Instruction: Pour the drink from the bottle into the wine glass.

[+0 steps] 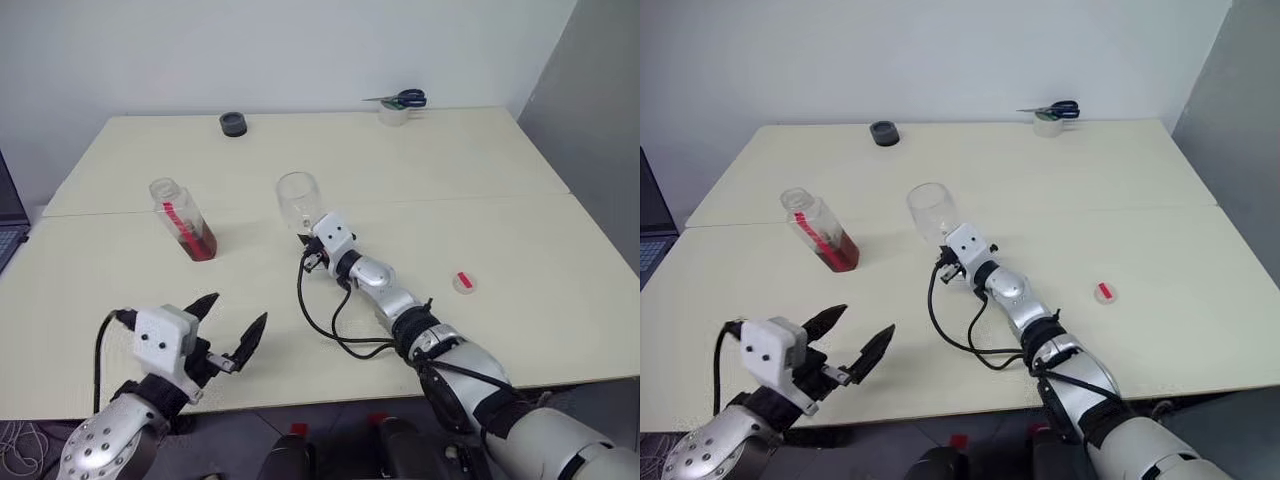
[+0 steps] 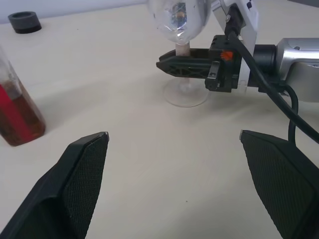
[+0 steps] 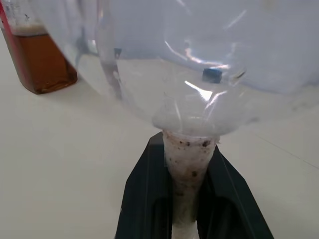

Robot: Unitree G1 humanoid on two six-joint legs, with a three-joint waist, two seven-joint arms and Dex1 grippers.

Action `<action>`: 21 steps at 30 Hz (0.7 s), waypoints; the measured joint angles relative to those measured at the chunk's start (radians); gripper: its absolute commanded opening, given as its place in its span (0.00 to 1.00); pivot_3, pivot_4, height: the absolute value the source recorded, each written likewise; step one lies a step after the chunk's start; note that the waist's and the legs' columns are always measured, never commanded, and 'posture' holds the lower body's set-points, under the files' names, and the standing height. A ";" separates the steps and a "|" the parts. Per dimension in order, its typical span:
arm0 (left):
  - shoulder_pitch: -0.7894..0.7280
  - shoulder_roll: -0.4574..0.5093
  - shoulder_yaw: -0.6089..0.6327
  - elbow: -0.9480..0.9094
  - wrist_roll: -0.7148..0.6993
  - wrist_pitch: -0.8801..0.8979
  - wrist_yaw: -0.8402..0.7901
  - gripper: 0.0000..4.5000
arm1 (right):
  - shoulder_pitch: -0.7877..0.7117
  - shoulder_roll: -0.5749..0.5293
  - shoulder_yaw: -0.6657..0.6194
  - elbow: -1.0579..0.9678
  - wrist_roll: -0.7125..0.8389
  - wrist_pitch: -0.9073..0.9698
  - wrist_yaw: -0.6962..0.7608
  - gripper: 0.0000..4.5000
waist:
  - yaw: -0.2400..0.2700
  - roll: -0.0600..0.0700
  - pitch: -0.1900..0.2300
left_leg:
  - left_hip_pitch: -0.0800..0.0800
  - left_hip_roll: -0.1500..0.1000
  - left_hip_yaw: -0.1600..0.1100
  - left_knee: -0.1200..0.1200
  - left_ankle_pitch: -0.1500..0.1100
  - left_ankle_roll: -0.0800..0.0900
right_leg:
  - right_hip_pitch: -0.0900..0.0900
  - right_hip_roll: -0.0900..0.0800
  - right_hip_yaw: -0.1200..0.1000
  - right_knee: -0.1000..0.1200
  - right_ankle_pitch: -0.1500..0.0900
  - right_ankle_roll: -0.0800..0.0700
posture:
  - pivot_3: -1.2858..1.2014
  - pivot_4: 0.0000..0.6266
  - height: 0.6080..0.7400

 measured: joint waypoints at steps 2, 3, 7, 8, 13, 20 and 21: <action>0.007 -0.005 0.000 -0.015 0.005 -0.001 0.017 1.00 | -0.016 0.002 -0.010 0.022 0.000 0.000 -0.001 0.09 | 0.000 0.000 0.000 | 0.000 0.000 0.000 0.000 0.000 0.000 | 0.000 0.000 0.000 0.000 0.000 0.000 | 0.52 0.24 1.00; 0.006 -0.006 0.000 -0.023 0.006 -0.001 0.023 1.00 | -0.018 0.003 -0.017 0.029 0.000 -0.001 0.000 0.09 | 0.000 0.000 0.000 | 0.000 0.000 0.000 0.000 0.000 0.000 | 0.000 0.000 0.000 0.000 0.000 0.000 | 0.52 0.24 1.00; -0.005 -0.006 0.000 -0.033 0.007 0.002 0.044 1.00 | -0.019 0.003 -0.036 0.041 0.001 -0.010 0.009 0.25 | 0.000 0.000 0.000 | 0.000 0.000 0.000 0.000 0.000 0.000 | 0.000 0.000 0.000 0.000 0.000 0.000 | 0.52 0.24 1.00; -0.007 -0.006 0.000 -0.037 0.006 0.006 0.049 1.00 | -0.019 0.003 -0.042 0.048 0.002 -0.007 0.014 0.33 | 0.000 0.000 0.000 | 0.000 0.000 0.000 0.000 0.000 0.000 | 0.000 0.000 0.000 0.000 0.000 0.000 | 0.52 0.24 1.00; -0.020 -0.002 -0.001 -0.051 -0.002 0.030 0.062 1.00 | -0.018 0.003 -0.050 0.067 0.000 -0.005 0.024 0.72 | -0.004 0.000 0.000 | 0.000 0.000 0.000 0.000 0.000 0.000 | 0.000 0.001 0.000 0.001 0.000 0.000 | 0.52 0.24 1.00; -0.089 0.021 -0.002 -0.049 -0.007 0.060 0.061 1.00 | 0.007 -0.001 -0.051 0.048 -0.005 -0.033 0.045 1.00 | -0.004 0.000 0.000 | 0.000 0.000 0.000 0.000 0.000 -0.001 | 0.000 0.001 0.000 0.001 0.000 0.000 | 0.52 0.24 1.00; -0.093 0.024 -0.002 -0.047 -0.008 0.067 0.061 1.00 | 0.028 -0.003 -0.050 0.034 -0.005 -0.044 0.058 1.00 | -0.004 0.000 0.000 | 0.000 0.000 0.000 0.000 0.000 -0.001 | 0.000 0.001 0.000 0.001 0.000 0.000 | 0.52 0.24 1.00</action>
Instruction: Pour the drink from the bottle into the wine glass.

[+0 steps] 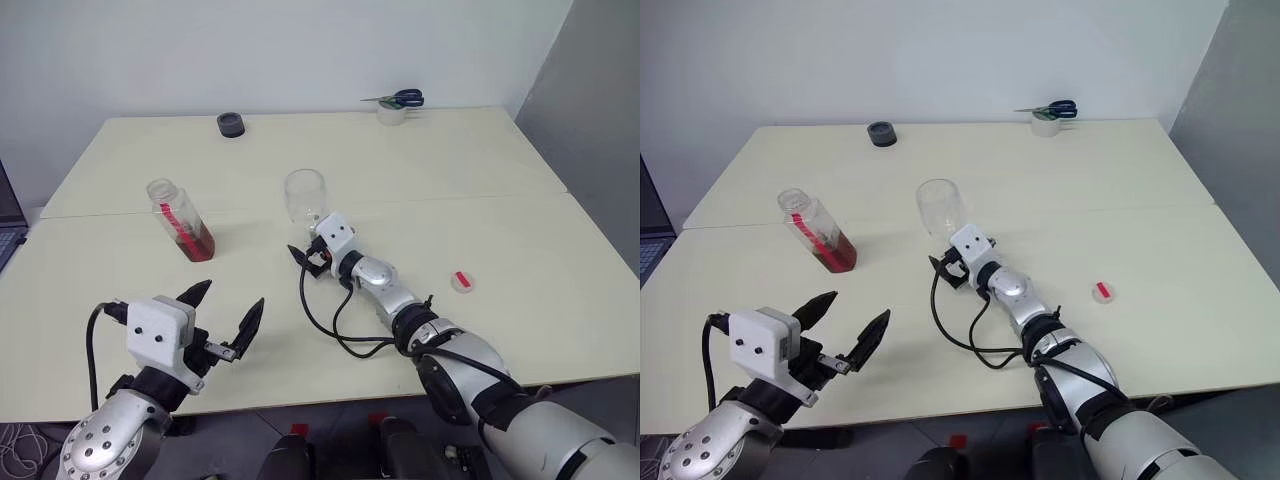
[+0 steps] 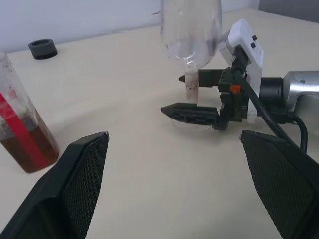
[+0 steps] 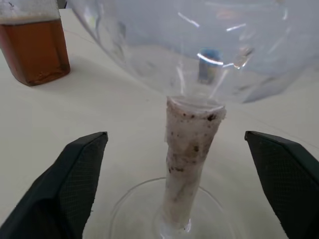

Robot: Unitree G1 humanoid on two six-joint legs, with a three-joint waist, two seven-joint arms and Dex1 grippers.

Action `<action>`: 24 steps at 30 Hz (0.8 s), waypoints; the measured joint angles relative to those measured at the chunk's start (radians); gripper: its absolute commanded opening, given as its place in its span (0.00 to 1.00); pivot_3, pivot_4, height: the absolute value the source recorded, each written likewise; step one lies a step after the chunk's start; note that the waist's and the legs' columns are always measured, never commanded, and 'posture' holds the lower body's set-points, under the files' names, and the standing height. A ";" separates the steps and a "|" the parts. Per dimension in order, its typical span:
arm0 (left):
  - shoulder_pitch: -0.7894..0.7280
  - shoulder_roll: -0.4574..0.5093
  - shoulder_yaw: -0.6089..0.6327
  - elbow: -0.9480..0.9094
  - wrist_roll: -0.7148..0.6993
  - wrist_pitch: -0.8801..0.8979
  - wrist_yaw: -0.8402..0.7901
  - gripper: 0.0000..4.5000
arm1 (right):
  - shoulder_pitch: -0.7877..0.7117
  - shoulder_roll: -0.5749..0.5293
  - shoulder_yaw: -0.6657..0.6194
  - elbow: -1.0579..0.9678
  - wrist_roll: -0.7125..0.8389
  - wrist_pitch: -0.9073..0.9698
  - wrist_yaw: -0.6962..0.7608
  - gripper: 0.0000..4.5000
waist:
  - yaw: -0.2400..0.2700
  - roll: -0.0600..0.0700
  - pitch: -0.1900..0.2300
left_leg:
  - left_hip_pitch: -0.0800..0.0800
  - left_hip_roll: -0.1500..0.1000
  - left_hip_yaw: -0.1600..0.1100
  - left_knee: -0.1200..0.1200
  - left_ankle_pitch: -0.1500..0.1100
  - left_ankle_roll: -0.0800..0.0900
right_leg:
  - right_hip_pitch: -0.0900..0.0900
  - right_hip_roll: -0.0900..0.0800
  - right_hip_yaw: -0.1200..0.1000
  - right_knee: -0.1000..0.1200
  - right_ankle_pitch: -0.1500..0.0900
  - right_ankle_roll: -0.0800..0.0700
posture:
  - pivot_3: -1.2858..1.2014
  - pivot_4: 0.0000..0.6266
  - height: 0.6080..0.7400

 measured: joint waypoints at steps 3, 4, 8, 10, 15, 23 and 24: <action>-0.036 -0.003 -0.002 0.034 0.001 0.012 0.008 1.00 | 0.098 -0.026 0.011 -0.086 0.003 -0.016 0.069 1.00 | 0.002 0.000 0.000 | 0.000 0.000 0.000 0.000 0.000 0.000 | 0.000 0.000 0.000 0.000 0.000 0.000 | 0.52 0.24 1.00; -0.057 -0.013 -0.006 0.059 0.008 0.013 0.021 1.00 | 0.144 -0.047 0.024 -0.148 0.002 -0.015 0.103 1.00 | 0.004 0.000 0.000 | 0.000 0.000 -0.001 0.000 0.000 0.000 | 0.001 0.000 0.000 0.000 0.000 0.000 | 0.52 0.24 1.00; -0.117 -0.088 -0.020 0.180 0.055 0.006 0.088 1.00 | 0.319 -0.219 0.043 -0.509 0.014 0.094 0.229 1.00 | 0.022 0.000 0.000 | -0.001 -0.002 -0.001 0.002 0.000 0.000 | 0.001 -0.001 -0.001 -0.001 0.000 0.001 | 0.52 0.24 1.00; -0.129 -0.114 -0.029 0.221 0.077 -0.002 0.112 1.00 | 0.389 -0.313 0.032 -0.709 0.036 0.204 0.273 1.00 | 0.026 0.000 0.000 | -0.002 -0.002 -0.001 0.002 0.000 0.000 | 0.001 -0.002 -0.001 -0.001 0.000 0.001 | 0.52 0.24 1.00; -0.154 -0.156 -0.041 0.241 0.111 -0.032 0.149 1.00 | 0.491 -0.488 0.008 -1.125 0.130 0.468 0.379 1.00 | 0.024 0.000 0.000 | -0.001 0.001 -0.001 0.001 0.000 0.000 | 0.000 -0.001 0.000 0.000 0.000 0.001 | 0.52 0.24 1.00; -0.260 -0.170 0.037 0.375 0.165 -0.065 0.225 1.00 | 0.493 -0.799 -0.054 -1.630 0.529 0.859 0.677 1.00 | 0.031 -0.001 0.000 | 0.000 -0.001 -0.002 0.002 -0.002 0.004 | 0.003 -0.001 -0.003 -0.002 0.000 0.001 | 0.52 0.24 1.00; -0.275 -0.170 0.037 0.387 0.168 -0.069 0.227 1.00 | 0.477 -0.814 -0.060 -1.649 0.561 0.889 0.693 1.00 | 0.031 -0.001 0.000 | 0.000 -0.001 -0.002 0.002 -0.002 0.004 | 0.003 -0.001 -0.003 -0.002 0.000 0.001 | 0.52 0.24 1.00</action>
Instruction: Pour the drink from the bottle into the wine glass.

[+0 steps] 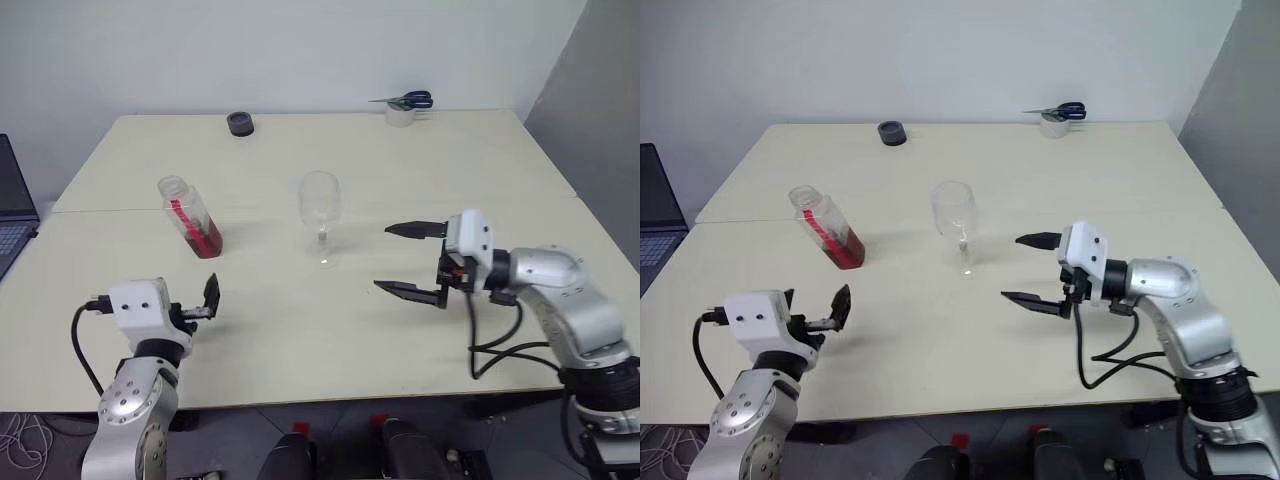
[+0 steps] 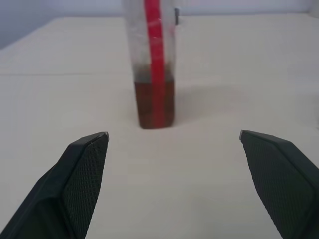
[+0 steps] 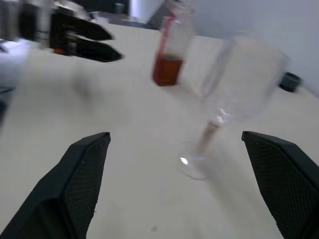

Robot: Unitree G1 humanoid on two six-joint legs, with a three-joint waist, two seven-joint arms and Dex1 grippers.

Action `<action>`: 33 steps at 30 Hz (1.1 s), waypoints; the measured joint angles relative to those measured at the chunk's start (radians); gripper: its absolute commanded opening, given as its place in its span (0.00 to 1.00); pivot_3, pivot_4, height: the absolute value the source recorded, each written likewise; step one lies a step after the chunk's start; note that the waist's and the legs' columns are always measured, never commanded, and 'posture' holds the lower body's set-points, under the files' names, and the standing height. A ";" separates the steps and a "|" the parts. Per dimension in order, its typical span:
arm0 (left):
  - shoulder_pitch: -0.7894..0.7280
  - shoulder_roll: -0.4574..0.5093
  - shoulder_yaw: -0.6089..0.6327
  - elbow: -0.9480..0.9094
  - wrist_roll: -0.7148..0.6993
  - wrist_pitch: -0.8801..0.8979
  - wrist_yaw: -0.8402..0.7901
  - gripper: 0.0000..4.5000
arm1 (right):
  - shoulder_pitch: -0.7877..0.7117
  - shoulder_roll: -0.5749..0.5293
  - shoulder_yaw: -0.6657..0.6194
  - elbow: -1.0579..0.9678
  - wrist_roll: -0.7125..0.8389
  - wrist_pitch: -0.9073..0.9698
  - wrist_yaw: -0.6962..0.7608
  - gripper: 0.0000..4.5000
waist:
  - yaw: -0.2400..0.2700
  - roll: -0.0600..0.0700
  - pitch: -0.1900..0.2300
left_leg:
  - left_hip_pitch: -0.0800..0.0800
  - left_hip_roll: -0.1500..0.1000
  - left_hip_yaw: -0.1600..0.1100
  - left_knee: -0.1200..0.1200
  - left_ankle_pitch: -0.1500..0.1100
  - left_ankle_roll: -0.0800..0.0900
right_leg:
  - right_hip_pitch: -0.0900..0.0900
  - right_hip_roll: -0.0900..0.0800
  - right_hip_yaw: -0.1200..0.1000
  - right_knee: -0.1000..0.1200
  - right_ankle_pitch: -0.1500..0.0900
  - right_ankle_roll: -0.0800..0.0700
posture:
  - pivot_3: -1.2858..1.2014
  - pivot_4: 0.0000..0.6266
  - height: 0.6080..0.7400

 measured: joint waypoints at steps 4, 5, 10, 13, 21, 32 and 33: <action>-0.067 0.007 0.000 0.100 0.028 -0.020 0.001 1.00 | -0.076 -0.052 -0.027 -0.046 0.142 0.162 0.014 1.00 | 0.001 -0.001 0.000 | 0.000 0.000 0.000 0.000 0.000 0.000 | 0.000 0.000 0.000 0.000 0.000 0.000 | 0.52 0.24 1.00; -0.078 0.013 0.000 0.121 0.034 -0.024 0.001 1.00 | -0.085 -0.054 -0.031 -0.052 0.165 0.188 0.010 1.00 | 0.001 -0.001 0.000 | 0.000 0.000 0.000 0.000 0.000 0.000 | 0.000 0.000 0.000 0.000 0.000 0.000 | 0.52 0.24 1.00; -0.158 0.038 0.000 0.224 0.056 -0.055 -0.006 1.00 | -0.110 -0.038 -0.043 -0.072 0.252 0.307 -0.067 1.00 | 0.004 -0.001 0.000 | -0.002 -0.001 -0.001 0.000 0.000 -0.001 | -0.002 -0.002 -0.001 0.000 0.000 0.000 | 0.52 0.24 1.00; -0.221 0.048 -0.010 0.287 0.066 -0.074 -0.015 1.00 | -0.138 -0.021 -0.057 -0.094 0.316 0.379 -0.135 1.00 | 0.007 -0.001 0.000 | -0.004 -0.001 -0.001 0.001 0.002 -0.004 | -0.003 -0.002 -0.001 0.000 0.000 0.000 | 0.52 0.24 1.00; -0.315 0.063 -0.041 0.393 0.084 -0.116 -0.046 1.00 | -0.209 -0.004 -0.161 -0.113 0.610 0.647 -0.412 1.00 | 0.009 -0.001 0.000 | -0.006 -0.001 -0.001 0.001 0.002 -0.004 | -0.004 -0.002 -0.001 -0.001 0.000 0.000 | 0.52 0.24 1.00; -0.373 0.074 -0.047 0.476 0.106 -0.158 -0.055 1.00 | -0.202 -0.019 -0.186 -0.161 0.757 0.709 -0.629 1.00 | 0.011 -0.002 0.000 | -0.006 -0.001 -0.001 0.001 0.002 -0.004 | -0.004 -0.003 -0.001 -0.001 0.000 0.001 | 0.52 0.24 1.00; -0.378 0.074 -0.048 0.484 0.108 -0.161 -0.056 1.00 | -0.201 -0.019 -0.186 -0.163 0.762 0.708 -0.643 1.00 | 0.011 -0.002 0.000 | -0.006 -0.001 -0.001 0.001 0.002 -0.004 | -0.004 -0.003 -0.001 -0.001 0.000 0.001 | 0.52 0.24 1.00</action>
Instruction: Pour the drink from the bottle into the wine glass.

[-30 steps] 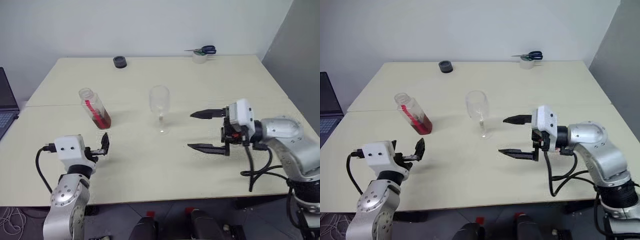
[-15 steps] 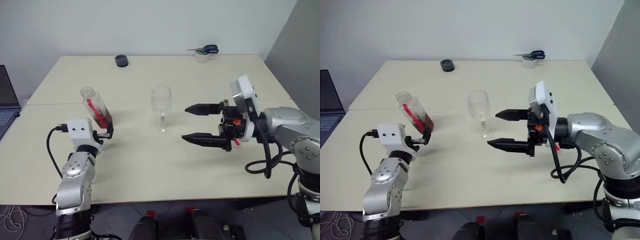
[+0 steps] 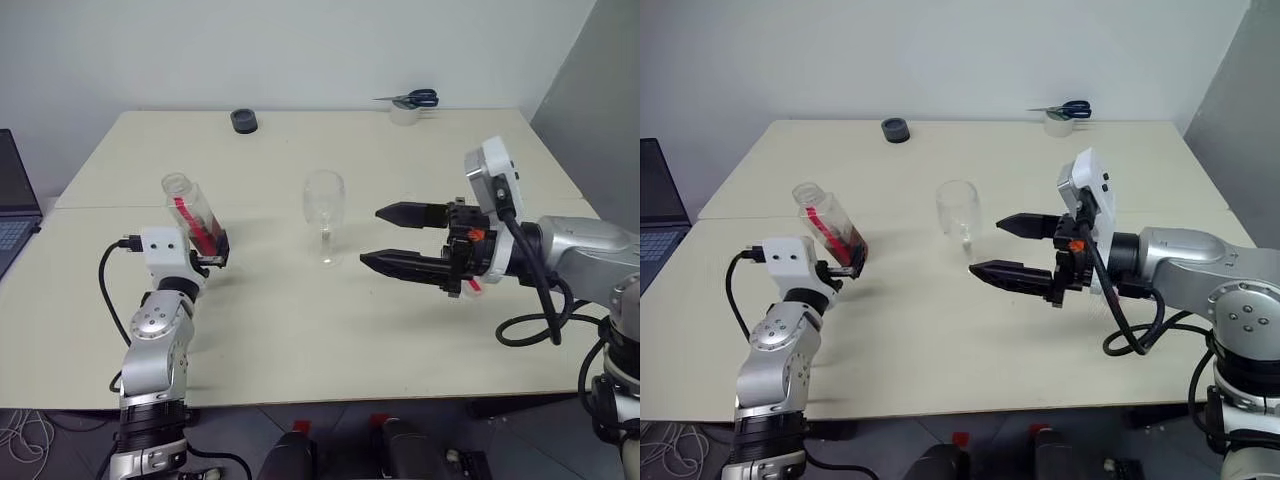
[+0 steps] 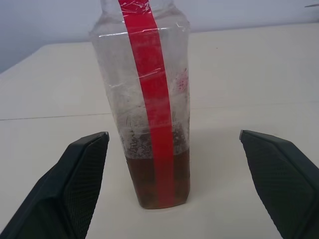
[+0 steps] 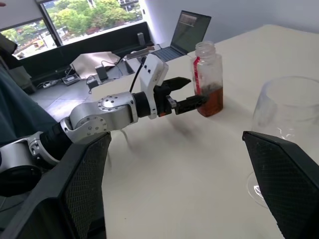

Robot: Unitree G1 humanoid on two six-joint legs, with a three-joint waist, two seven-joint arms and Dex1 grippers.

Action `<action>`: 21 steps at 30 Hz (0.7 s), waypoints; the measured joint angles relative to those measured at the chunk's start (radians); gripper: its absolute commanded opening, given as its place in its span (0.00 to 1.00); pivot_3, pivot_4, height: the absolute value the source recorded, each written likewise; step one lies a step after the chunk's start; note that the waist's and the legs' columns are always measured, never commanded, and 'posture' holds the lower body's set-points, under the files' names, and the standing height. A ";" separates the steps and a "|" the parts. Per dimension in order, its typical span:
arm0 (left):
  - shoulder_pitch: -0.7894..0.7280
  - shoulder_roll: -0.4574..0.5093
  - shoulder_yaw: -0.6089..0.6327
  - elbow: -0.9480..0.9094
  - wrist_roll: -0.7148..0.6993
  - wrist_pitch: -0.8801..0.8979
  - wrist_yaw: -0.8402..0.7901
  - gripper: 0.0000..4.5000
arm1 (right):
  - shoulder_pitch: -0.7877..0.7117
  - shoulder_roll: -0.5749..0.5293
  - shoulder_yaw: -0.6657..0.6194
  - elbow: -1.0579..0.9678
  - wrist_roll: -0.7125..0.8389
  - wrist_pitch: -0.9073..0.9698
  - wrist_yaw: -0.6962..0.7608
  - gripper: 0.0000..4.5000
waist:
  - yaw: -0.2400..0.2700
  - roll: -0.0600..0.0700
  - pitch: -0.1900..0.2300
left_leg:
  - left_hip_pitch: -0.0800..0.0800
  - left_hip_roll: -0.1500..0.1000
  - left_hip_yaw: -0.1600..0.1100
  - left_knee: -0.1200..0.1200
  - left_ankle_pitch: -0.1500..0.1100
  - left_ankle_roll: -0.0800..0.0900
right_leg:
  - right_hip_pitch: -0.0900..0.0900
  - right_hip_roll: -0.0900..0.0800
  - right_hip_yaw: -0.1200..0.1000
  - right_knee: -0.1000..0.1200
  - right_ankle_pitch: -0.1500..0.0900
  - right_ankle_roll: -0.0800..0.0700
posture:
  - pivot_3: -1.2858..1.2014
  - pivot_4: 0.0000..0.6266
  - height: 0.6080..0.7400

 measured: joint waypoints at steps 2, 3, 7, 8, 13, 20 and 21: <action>-0.014 0.000 -0.003 0.019 0.003 -0.006 -0.001 1.00 | 0.000 -0.003 0.000 -0.003 0.005 0.000 -0.018 1.00 | 0.000 0.000 0.000 | 0.000 0.000 0.000 0.000 0.000 0.000 | 0.000 0.000 0.000 0.000 0.000 0.000 | 0.52 0.24 1.00; -0.023 0.000 -0.006 0.027 0.005 -0.011 -0.001 1.00 | 0.000 -0.005 0.000 -0.005 0.015 0.000 -0.028 1.00 | 0.000 0.000 0.000 | 0.000 0.000 0.000 0.000 0.000 0.000 | 0.000 0.000 0.000 0.000 0.000 0.000 | 0.52 0.24 1.00; -0.061 0.002 -0.010 0.062 0.009 -0.028 -0.003 1.00 | 0.000 -0.005 0.000 -0.010 0.024 -0.002 -0.057 1.00 | 0.002 0.000 0.000 | 0.000 0.000 0.000 0.000 0.000 0.000 | 0.000 0.000 0.000 0.000 0.000 0.000 | 0.52 0.24 1.00; -0.068 0.003 -0.010 0.070 0.012 -0.036 -0.004 1.00 | 0.000 -0.006 0.000 -0.011 0.025 -0.002 -0.065 1.00 | 0.001 0.000 0.000 | 0.000 0.000 0.000 0.000 0.000 0.000 | 0.000 0.000 0.000 0.000 0.000 0.000 | 0.52 0.24 1.00; -0.072 0.006 -0.009 0.098 0.016 -0.049 -0.012 1.00 | 0.000 -0.006 0.000 -0.012 0.031 -0.005 -0.080 1.00 | 0.002 0.000 0.000 | 0.000 0.000 0.000 0.000 0.000 0.000 | 0.000 0.000 0.000 0.000 0.000 0.000 | 0.52 0.24 1.00; -0.075 0.030 0.000 0.131 0.016 -0.083 -0.022 1.00 | 0.000 -0.007 0.000 -0.011 0.048 -0.009 -0.091 1.00 | 0.002 0.000 0.000 | 0.000 0.000 0.000 0.000 0.000 0.000 | 0.000 0.000 0.000 0.000 0.000 0.000 | 0.52 0.24 1.00; -0.078 0.035 0.003 0.146 0.017 -0.089 -0.023 1.00 | 0.000 -0.007 0.000 -0.011 0.052 -0.010 -0.093 1.00 | 0.003 0.000 0.000 | 0.000 0.000 0.000 0.000 0.000 0.000 | 0.000 0.000 0.000 0.000 0.000 0.000 | 0.52 0.24 1.00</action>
